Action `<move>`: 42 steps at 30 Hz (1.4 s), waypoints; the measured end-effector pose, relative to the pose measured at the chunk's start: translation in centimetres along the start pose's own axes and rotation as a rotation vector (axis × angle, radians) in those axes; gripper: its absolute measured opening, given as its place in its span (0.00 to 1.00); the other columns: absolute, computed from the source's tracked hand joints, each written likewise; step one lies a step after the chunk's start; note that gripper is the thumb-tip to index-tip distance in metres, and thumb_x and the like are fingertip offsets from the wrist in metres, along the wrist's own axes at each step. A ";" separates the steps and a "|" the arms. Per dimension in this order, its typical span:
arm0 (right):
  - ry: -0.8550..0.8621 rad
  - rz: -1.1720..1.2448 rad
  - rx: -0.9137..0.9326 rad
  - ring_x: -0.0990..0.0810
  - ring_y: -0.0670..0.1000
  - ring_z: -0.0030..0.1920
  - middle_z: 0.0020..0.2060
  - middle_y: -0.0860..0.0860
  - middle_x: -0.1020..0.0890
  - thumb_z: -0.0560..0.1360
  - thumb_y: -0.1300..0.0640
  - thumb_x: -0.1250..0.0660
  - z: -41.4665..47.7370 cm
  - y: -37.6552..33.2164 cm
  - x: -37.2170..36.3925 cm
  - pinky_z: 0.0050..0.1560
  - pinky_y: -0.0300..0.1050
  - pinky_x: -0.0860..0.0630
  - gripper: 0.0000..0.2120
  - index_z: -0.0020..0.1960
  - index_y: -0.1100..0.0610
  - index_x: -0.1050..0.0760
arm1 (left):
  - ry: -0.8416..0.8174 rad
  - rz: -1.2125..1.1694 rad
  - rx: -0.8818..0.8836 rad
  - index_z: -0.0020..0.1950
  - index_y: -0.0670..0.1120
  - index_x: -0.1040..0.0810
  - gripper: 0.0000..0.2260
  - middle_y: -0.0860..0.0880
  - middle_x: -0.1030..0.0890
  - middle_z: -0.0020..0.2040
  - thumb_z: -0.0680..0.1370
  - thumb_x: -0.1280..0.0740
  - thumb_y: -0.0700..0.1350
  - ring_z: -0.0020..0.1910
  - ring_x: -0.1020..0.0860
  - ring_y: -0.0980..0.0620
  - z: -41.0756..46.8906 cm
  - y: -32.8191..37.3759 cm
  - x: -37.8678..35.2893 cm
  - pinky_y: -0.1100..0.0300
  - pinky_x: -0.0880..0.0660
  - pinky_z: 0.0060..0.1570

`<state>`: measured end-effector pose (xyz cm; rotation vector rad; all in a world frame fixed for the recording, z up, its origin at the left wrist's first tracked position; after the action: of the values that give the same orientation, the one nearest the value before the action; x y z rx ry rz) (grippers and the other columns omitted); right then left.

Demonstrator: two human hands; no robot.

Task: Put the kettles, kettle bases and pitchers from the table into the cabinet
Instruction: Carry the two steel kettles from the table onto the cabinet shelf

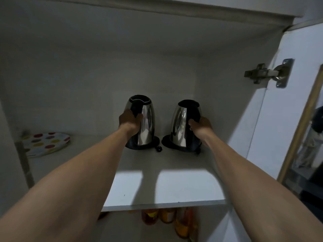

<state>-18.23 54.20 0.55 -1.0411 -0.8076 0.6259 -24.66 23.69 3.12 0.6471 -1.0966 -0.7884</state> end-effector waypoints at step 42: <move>-0.129 -0.028 -0.017 0.17 0.62 0.53 0.52 0.62 0.17 0.76 0.49 0.35 13.2 5.8 -6.0 0.57 0.58 0.20 0.16 0.55 0.60 0.21 | 0.058 -0.066 0.099 0.64 0.33 0.27 0.18 0.33 0.21 0.59 0.82 0.36 0.47 0.58 0.21 0.35 10.3 -1.1 -12.0 0.52 0.28 0.47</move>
<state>-32.94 58.31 -2.78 -1.0107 -0.9396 0.6687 -37.52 32.06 -0.60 0.7886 -1.0704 -0.7710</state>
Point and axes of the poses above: each hand's wrist, its own z-axis towards the middle knuckle, its own x-axis out of the back of the hand, y = z × x, the point moved 9 cm from there along z, towards the middle knuckle
